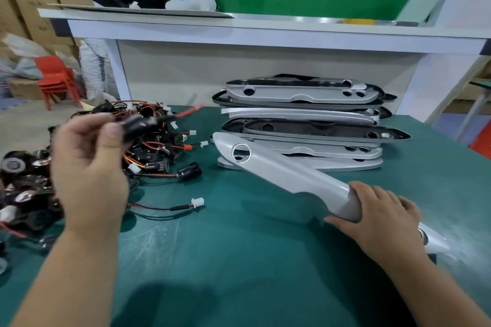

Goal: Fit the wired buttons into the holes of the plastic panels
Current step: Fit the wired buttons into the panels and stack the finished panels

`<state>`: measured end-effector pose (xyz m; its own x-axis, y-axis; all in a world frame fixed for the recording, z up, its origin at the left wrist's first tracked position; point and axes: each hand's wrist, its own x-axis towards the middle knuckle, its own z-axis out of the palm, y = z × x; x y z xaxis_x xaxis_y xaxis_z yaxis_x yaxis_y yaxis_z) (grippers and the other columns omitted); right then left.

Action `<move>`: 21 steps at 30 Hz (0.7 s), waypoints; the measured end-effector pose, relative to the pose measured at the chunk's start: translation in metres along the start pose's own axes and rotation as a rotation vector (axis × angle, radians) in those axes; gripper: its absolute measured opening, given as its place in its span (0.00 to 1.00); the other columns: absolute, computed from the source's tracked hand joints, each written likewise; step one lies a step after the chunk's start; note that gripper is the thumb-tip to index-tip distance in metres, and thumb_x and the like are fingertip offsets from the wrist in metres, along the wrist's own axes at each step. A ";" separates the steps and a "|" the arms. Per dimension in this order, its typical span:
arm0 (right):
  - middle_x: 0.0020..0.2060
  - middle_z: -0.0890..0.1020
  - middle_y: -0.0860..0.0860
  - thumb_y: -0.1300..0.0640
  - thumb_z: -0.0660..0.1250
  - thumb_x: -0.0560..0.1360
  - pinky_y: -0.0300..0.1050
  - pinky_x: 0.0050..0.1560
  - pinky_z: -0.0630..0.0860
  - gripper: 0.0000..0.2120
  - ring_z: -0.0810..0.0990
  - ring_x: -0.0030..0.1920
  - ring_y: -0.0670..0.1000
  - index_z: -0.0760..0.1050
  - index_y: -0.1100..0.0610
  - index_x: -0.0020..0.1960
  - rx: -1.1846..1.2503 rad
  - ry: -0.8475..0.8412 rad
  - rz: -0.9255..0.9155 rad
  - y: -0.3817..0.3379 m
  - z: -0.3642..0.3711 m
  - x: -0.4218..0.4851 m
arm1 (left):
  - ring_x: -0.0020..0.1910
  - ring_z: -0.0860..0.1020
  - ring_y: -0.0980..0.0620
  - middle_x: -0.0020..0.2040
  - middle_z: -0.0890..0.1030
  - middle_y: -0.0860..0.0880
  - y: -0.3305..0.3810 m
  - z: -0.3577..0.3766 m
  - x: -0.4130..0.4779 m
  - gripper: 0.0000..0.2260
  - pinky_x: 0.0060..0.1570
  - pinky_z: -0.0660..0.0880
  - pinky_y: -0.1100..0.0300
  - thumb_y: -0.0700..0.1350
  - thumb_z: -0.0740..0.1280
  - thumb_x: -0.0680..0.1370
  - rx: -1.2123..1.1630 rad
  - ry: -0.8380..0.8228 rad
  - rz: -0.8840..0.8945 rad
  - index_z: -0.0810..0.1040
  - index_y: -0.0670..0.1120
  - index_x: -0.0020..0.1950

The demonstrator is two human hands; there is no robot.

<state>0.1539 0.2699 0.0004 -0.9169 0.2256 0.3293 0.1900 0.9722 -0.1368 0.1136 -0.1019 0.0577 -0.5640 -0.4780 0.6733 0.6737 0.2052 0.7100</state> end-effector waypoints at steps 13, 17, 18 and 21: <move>0.52 0.77 0.43 0.26 0.61 0.63 0.54 0.66 0.58 0.32 0.74 0.58 0.49 0.69 0.43 0.60 -0.028 0.038 -0.054 -0.006 0.002 -0.003 | 0.43 0.74 0.72 0.45 0.77 0.58 -0.012 0.029 -0.024 0.07 0.41 0.65 0.80 0.48 0.69 0.76 0.431 -0.312 -0.061 0.75 0.61 0.46; 0.52 0.78 0.43 0.26 0.62 0.63 0.55 0.66 0.57 0.32 0.74 0.58 0.49 0.70 0.43 0.60 -0.048 0.052 -0.074 -0.008 0.002 -0.005 | 0.44 0.72 0.68 0.45 0.74 0.60 -0.011 0.027 -0.022 0.06 0.42 0.65 0.77 0.48 0.68 0.76 0.528 -0.352 -0.037 0.75 0.59 0.46; 0.52 0.78 0.43 0.26 0.63 0.63 0.55 0.66 0.57 0.32 0.74 0.58 0.49 0.70 0.44 0.61 -0.050 0.052 -0.074 -0.009 0.002 -0.004 | 0.44 0.72 0.65 0.45 0.73 0.61 -0.012 0.026 -0.021 0.04 0.43 0.65 0.73 0.48 0.69 0.76 0.552 -0.358 -0.016 0.76 0.57 0.47; 0.52 0.78 0.43 0.27 0.64 0.63 0.55 0.66 0.57 0.32 0.74 0.58 0.50 0.71 0.44 0.60 -0.044 0.056 -0.072 -0.008 0.002 -0.005 | 0.45 0.69 0.65 0.45 0.73 0.62 -0.011 0.023 -0.017 0.04 0.45 0.64 0.68 0.48 0.69 0.75 0.596 -0.359 0.028 0.77 0.54 0.49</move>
<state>0.1561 0.2611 -0.0015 -0.9079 0.1568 0.3888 0.1405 0.9876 -0.0703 0.1047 -0.0766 0.0427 -0.7424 -0.1746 0.6468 0.3712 0.6964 0.6141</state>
